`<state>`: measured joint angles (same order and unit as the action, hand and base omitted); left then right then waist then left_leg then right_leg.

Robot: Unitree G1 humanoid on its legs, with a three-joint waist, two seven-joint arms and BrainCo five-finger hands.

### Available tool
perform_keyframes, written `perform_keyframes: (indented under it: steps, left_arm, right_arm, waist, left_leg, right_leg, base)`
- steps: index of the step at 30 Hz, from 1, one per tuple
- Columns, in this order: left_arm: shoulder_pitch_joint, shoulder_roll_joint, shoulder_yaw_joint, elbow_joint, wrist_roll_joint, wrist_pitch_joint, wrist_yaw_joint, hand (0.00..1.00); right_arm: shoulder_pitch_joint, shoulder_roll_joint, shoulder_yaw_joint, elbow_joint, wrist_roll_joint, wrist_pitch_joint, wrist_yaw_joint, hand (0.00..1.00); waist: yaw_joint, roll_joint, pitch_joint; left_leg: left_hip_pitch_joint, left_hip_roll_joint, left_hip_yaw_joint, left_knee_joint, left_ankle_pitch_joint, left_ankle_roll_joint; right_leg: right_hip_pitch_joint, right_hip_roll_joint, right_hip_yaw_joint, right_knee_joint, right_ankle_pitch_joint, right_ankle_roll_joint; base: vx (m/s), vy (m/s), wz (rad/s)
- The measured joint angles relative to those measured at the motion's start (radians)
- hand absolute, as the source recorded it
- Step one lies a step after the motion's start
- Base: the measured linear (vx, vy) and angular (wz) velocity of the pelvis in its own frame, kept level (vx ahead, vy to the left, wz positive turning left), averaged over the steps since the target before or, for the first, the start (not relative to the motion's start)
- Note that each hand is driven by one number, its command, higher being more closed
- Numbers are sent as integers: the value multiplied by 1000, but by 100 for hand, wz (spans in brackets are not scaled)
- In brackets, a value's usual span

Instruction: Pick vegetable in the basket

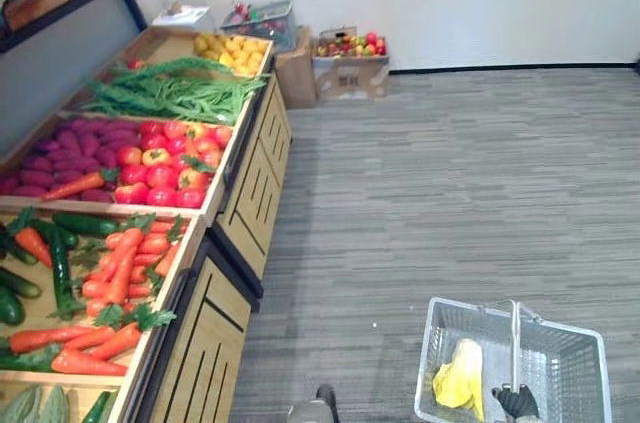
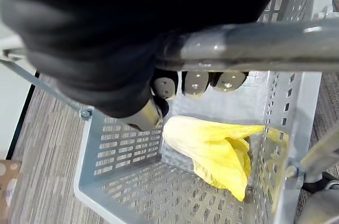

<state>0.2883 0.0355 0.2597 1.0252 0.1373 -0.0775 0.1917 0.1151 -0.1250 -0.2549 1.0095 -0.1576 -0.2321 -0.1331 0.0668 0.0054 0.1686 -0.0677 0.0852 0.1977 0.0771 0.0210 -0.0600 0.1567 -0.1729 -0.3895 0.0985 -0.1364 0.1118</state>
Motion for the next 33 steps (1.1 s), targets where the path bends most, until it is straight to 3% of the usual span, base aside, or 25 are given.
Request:
perform_keyframes:
  steps: [2,3,7,10,12,13,14,15,16,17,19,20,23,26,27,28,29,30,32,33]
  left_arm:
    - [-9,7,1,-12,2,-1,0,0]
    - [-10,6,1,-18,3,-2,1,0]
    - [0,11,-23,-22,19,-9,2,0]
    - [-21,18,-53,-18,34,-13,1,0]
    - [-30,37,-82,-10,35,-18,1,0]
    - [-31,65,-115,-11,27,-23,1,0]
    - [-32,92,-122,-11,21,-22,0,0]
    - [-32,112,-140,-17,21,-22,2,0]
    - [-33,115,-154,-38,10,-23,5,0]
    - [-34,117,-161,-49,-13,-22,8,0]
    - [-69,117,-166,-53,-63,-19,41,0]
    - [-82,116,-165,-64,-92,-19,46,0]
    - [-126,89,-141,-98,-133,-25,61,0]
    - [-162,58,-104,-110,-136,-31,77,0]
    - [-167,46,-83,-110,-136,-31,77,0]
    - [-166,42,-73,-109,-135,-31,76,0]
    - [-164,37,-54,-102,-136,-28,76,0]
    - [-174,17,-48,-97,-135,-25,74,0]
    - [-172,-35,-42,-88,-134,-23,69,0]
    - [-165,-62,-4,-87,-136,-17,71,0]
  right_arm:
    - [6,8,35,-29,0,-21,-7,100]
    - [1,8,49,-42,0,-33,-10,100]
    - [-27,18,76,-51,-40,-41,-5,100]
    - [-20,12,65,-50,-39,-42,-14,100]
    - [-16,5,61,-51,-39,-44,-16,100]
    - [-11,17,61,-50,-39,-46,-17,100]
    - [-11,28,61,-50,-39,-52,-19,100]
    - [0,39,59,-48,-38,-61,-22,100]
    - [6,46,57,-48,-37,-68,-29,100]
    - [7,54,53,-48,-35,-74,-34,100]
    - [-2,58,46,-51,-33,-89,-39,100]
    - [-7,58,46,-50,-33,-96,-45,100]
    - [-17,56,46,-48,-36,-100,-59,100]
    - [-25,55,44,-57,-38,-97,-57,100]
    - [-24,56,46,-63,-39,-88,-53,100]
    - [-23,56,46,-66,-39,-79,-51,100]
    - [-12,55,45,-77,-39,-57,-37,100]
    - [-11,52,30,-80,-38,-36,-30,100]
    - [-16,40,5,-91,-28,3,-28,100]
    - [-20,31,4,-91,-27,15,-26,100]
  waist:
    - [16,-13,14]
    - [25,-15,15]
    - [26,-19,21]
    - [16,-8,9]
    - [11,-16,-3]
    - [-9,-56,-20]
    - [-14,-81,-28]
    - [-28,-116,-34]
    - [-37,-101,-41]
    - [-38,-104,-44]
    - [-39,-92,-45]
    - [-41,-85,-43]
    - [-42,-61,-29]
    - [-39,-32,-11]
    - [-35,-33,-11]
    - [-35,-38,-10]
    - [-36,-49,-16]
    - [-36,-28,-12]
    - [-28,-2,-12]
    - [-17,18,-23]
  left_leg:
    - [-20,-16,-9,56,-41,19]
    - [-42,-18,-1,112,-71,35]
    - [-6,-30,39,136,-137,43]
    - [15,-46,35,122,-169,57]
    - [43,-67,31,77,-168,63]
    - [62,-103,6,57,-171,82]
    - [83,-131,-9,48,-177,91]
    - [116,-154,-46,33,-185,103]
    - [146,-155,-78,26,-191,118]
    - [156,-153,-92,31,-201,130]
    - [189,-124,-136,54,-229,139]
    - [203,-111,-156,57,-234,139]
    - [242,-66,-220,60,-238,136]
    - [263,-9,-289,116,-285,102]
    - [262,1,-318,154,-330,77]
    - [263,2,-337,171,-355,62]
    - [268,6,-388,201,-420,37]
    - [271,27,-428,220,-446,17]
    - [271,61,-467,242,-430,2]
    - [275,77,-479,243,-407,-26]
  right_leg:
    - [24,-2,17,-41,1,0]
    - [33,-6,19,-51,12,18]
    - [57,-38,71,-34,16,25]
    - [13,-62,77,84,9,36]
    - [-82,-102,123,287,2,46]
    - [-173,-154,174,498,11,46]
    - [-215,-189,201,611,42,38]
    - [-263,-212,236,728,140,35]
    - [-291,-209,261,801,196,40]
    - [-313,-201,270,849,170,34]
    - [-387,-139,237,887,-11,-10]
    - [-403,-110,210,831,-39,-17]
    - [-415,-15,178,542,-46,-31]
    - [-413,62,243,209,7,-16]
    - [-406,77,300,89,59,-9]
    - [-394,82,335,40,69,3]
    - [-374,77,389,21,117,42]
    - [-379,97,389,91,143,49]
    - [-393,109,357,238,73,3]
    - [-395,100,318,305,35,-16]
  base:
    - [235,93,28]
    - [164,75,5]
    - [187,83,-19]
    - [127,77,-1]
    - [132,137,18]
    - [211,127,53]
    - [283,88,79]
    - [298,67,75]
    - [288,48,71]
    - [306,41,57]
    - [413,20,64]
    - [403,-32,74]
    - [361,-102,79]
    - [374,-199,78]
    - [407,-270,86]
    - [416,-336,107]
    - [413,-385,118]
    - [491,-473,160]
    - [432,-410,127]
    - [372,-327,83]
